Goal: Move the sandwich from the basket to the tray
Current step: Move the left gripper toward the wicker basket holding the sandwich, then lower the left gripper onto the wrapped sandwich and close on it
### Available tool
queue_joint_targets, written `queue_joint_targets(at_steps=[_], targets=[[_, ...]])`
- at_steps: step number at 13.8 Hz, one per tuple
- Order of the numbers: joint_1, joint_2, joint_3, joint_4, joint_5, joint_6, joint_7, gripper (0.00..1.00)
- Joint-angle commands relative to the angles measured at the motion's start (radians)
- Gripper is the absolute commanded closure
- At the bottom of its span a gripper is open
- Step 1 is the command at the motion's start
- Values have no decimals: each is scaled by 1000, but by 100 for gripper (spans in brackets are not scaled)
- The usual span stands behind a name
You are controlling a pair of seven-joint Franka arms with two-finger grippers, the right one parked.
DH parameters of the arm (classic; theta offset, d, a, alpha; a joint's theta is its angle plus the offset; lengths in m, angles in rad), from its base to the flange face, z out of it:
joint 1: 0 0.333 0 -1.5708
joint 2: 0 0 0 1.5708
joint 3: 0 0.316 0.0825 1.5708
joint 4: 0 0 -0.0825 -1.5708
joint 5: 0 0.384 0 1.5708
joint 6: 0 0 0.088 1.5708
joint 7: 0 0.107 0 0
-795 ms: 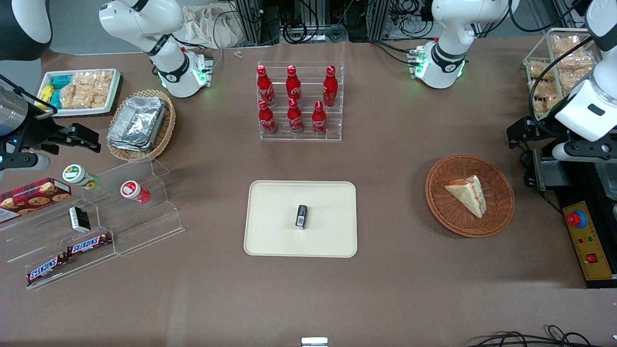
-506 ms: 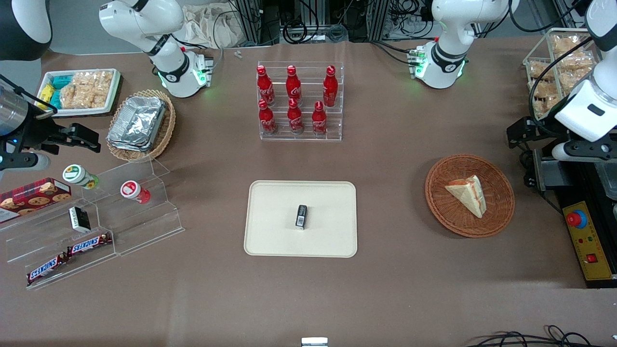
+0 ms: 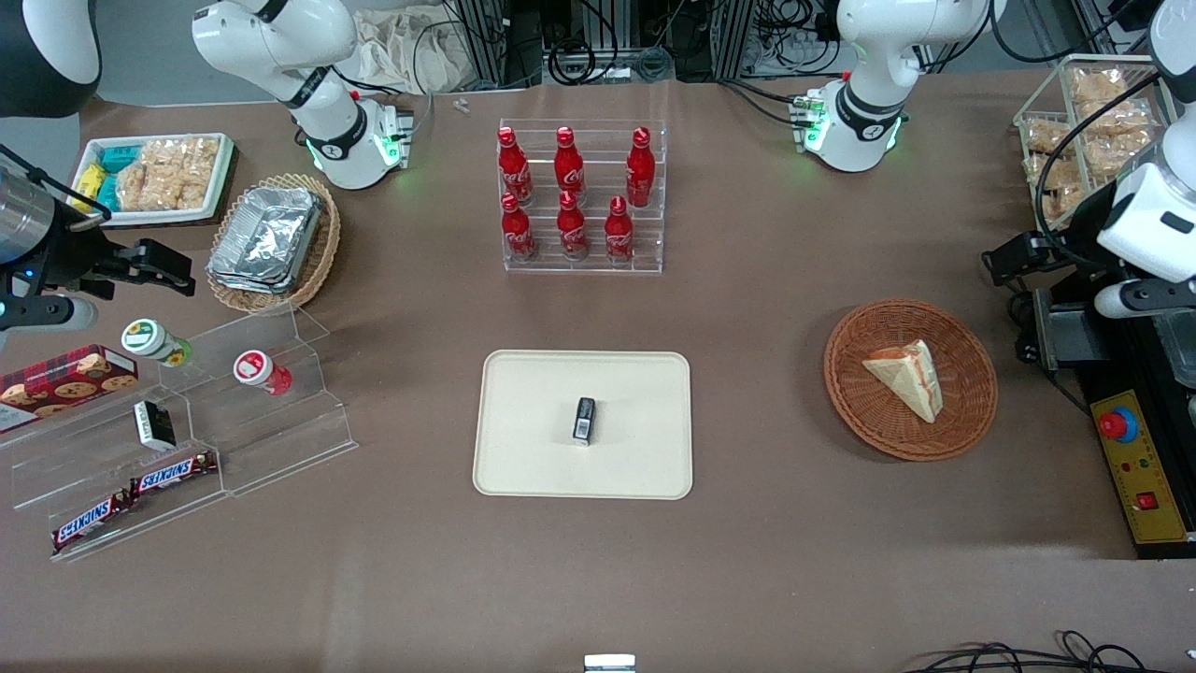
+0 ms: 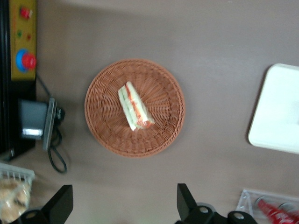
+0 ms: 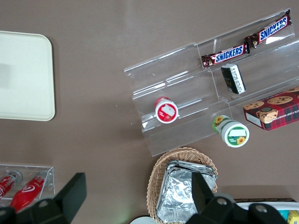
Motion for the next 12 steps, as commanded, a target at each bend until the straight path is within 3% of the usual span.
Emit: queue_joint_targets(at_steps=[1, 5, 8, 12], targets=[[9, 34, -1, 11, 3, -46, -83, 0], [26, 102, 12, -75, 17, 39, -201, 0], [24, 91, 14, -273, 17, 257, -313, 0], [26, 110, 14, -515, 17, 564, -336, 0]])
